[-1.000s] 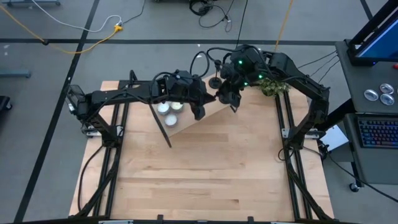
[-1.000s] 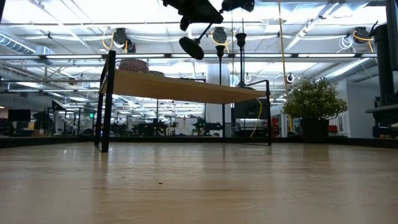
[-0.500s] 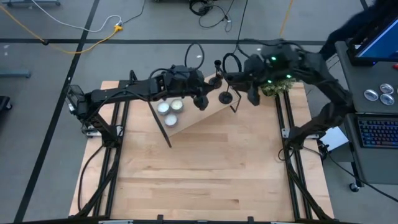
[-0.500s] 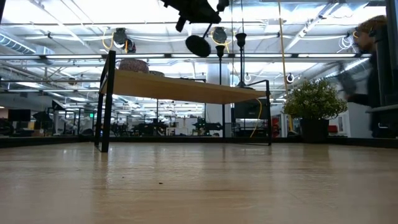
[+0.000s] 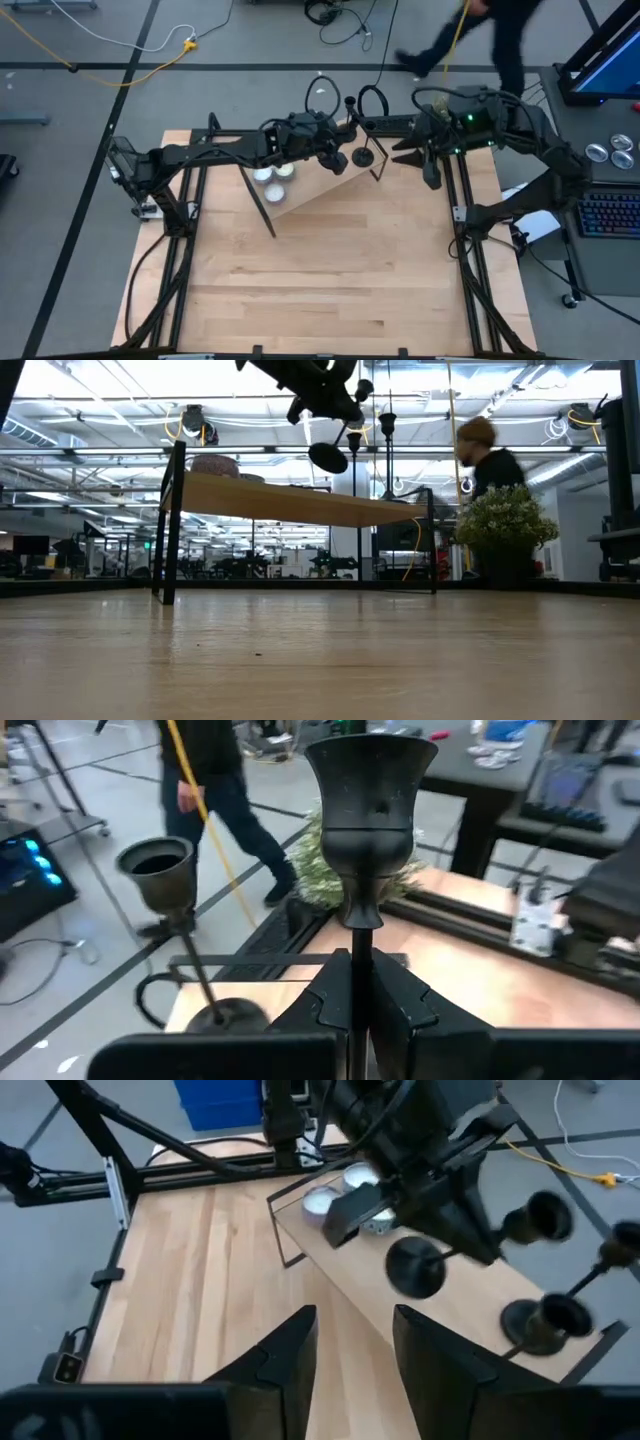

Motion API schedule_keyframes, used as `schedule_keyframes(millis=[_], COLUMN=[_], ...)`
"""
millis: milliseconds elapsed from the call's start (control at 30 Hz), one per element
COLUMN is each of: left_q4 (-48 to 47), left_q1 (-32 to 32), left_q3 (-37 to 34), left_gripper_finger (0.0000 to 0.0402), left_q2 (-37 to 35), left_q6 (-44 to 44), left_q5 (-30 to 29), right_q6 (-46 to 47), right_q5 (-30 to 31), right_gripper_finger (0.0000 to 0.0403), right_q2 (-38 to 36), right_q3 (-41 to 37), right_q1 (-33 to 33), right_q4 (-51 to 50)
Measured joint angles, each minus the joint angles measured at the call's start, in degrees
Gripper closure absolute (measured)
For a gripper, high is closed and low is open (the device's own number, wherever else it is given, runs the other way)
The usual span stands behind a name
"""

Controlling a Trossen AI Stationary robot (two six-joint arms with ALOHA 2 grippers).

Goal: Pick & Place candle stick holders
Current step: Put the black candle holder on the shelf

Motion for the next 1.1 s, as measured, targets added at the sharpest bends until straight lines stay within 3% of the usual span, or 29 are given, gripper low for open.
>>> schedule_keyframes(millis=[267,400,600,767,967,1100], left_q4=[1.5,9.6,24.4,38.0,42.5,43.6], left_q1=[0.1,0.0,0.0,0.2,2.8,4.0], left_q3=[-2.9,-8.9,-19.2,-25.8,-27.3,-27.3], left_gripper_finger=[0.0388,0.0388,0.0388,0.0388,0.0388,0.0388], left_q2=[-1.3,-3.6,-8.1,-7.3,-6.2,-5.1], left_q6=[0.0,-2.0,-3.0,-2.8,-2.6,-2.6], left_q5=[-2.6,-2.6,-1.2,-1.0,-1.0,2.0], right_q6=[3.6,4.4,5.4,5.3,5.2,4.3], right_q5=[-0.1,-0.1,0.0,-0.1,0.0,-0.1], right_gripper_finger=[0.028,0.028,0.028,0.028,0.0282,0.0282], right_q2=[-9.8,-13.3,-15.3,-15.3,-14.8,-14.6], right_q3=[-15.6,-19.6,-20.4,-20.4,-20.4,-20.4], right_q1=[0.0,0.0,0.0,0.0,0.0,0.0], right_q4=[10.3,14.0,14.7,15.1,15.4,16.0])
